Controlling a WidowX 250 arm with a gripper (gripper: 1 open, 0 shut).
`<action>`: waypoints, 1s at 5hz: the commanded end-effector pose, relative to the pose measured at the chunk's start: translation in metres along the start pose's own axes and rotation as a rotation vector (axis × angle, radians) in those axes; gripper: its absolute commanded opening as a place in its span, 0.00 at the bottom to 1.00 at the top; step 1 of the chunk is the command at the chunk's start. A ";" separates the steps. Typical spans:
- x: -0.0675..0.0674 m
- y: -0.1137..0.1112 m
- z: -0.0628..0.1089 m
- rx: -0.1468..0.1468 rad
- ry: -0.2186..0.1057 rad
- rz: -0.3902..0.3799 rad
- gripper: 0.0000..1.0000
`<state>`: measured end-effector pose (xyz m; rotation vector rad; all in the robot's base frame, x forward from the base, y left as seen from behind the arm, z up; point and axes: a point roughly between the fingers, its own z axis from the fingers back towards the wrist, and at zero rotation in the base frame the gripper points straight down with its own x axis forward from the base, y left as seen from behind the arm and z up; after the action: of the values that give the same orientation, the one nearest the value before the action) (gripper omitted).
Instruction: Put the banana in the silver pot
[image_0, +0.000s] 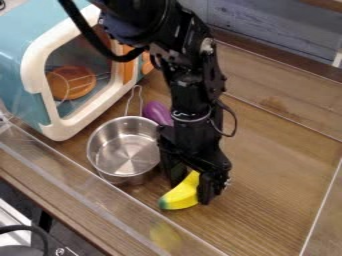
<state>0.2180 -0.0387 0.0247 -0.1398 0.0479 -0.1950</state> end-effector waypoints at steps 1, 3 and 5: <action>0.003 0.002 0.003 -0.001 -0.022 0.005 0.00; -0.002 0.004 0.023 -0.017 -0.043 0.033 0.00; -0.009 0.016 0.050 -0.016 -0.086 0.092 0.00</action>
<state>0.2081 -0.0168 0.0630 -0.1694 0.0143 -0.0970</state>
